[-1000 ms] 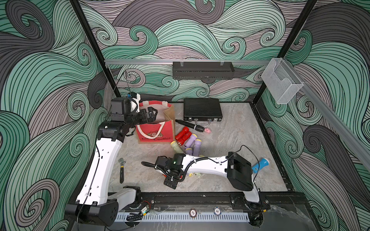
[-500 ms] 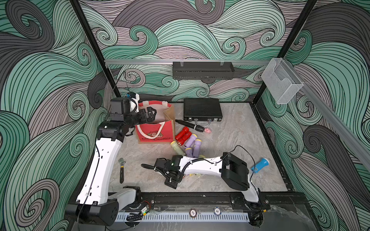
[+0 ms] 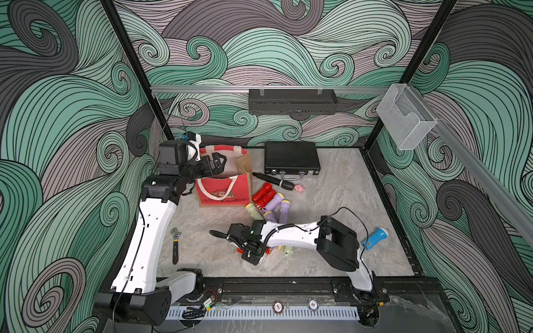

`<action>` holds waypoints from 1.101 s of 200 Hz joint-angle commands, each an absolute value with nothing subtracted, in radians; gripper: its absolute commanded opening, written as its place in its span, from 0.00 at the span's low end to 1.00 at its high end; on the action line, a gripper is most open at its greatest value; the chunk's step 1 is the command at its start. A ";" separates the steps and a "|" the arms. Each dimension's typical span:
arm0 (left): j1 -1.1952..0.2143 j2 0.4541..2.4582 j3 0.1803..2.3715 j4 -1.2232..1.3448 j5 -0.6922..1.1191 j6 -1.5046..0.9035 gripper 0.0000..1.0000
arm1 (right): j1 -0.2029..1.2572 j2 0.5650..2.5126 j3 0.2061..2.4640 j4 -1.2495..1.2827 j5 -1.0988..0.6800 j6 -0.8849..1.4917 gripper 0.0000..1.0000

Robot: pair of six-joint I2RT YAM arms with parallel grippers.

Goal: Put the flashlights into the tote bags
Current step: Pick up the flashlight from the center of the board.

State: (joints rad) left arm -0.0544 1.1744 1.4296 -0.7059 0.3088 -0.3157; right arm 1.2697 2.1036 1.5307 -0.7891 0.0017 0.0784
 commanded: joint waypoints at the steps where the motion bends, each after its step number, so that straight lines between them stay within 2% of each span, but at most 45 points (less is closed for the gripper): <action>1: -0.048 1.178 1.443 -0.661 0.341 -0.330 0.99 | 1.248 2.056 1.482 -0.752 0.032 0.064 0.30; 44: -0.048 1.151 1.420 -0.599 0.359 -0.335 0.99 | 1.157 1.821 1.286 -0.505 -0.040 0.087 0.13; 71: -0.048 1.118 1.396 -0.525 0.423 -0.351 0.99 | 1.018 1.566 1.113 -0.223 -0.197 0.154 0.04; 89: -0.049 1.127 1.394 -0.500 0.508 -0.360 0.99 | 0.940 1.398 1.004 -0.028 -0.258 0.176 0.03; 118: -0.053 1.137 1.339 -0.332 0.747 -0.436 0.98 | 0.842 1.232 0.968 0.077 -0.265 0.147 0.00; 129: -0.069 1.132 1.312 -0.258 0.789 -0.480 0.93 | 0.813 1.184 0.960 0.119 -0.274 0.141 0.00; 136: -0.094 1.128 1.301 -0.234 0.796 -0.491 0.85 | 0.801 1.158 0.956 0.146 -0.272 0.138 0.00; 142: -0.121 1.126 1.298 -0.225 0.795 -0.488 0.83 | 0.791 1.140 0.953 0.176 -0.278 0.137 0.00; 169: -0.272 1.134 1.293 -0.195 0.770 -0.449 0.86 | 0.778 1.098 0.958 0.264 -0.288 0.141 0.00; 220: -0.467 1.161 1.265 -0.083 0.732 -0.411 0.87 | 0.776 1.083 0.955 0.294 -0.224 0.146 0.00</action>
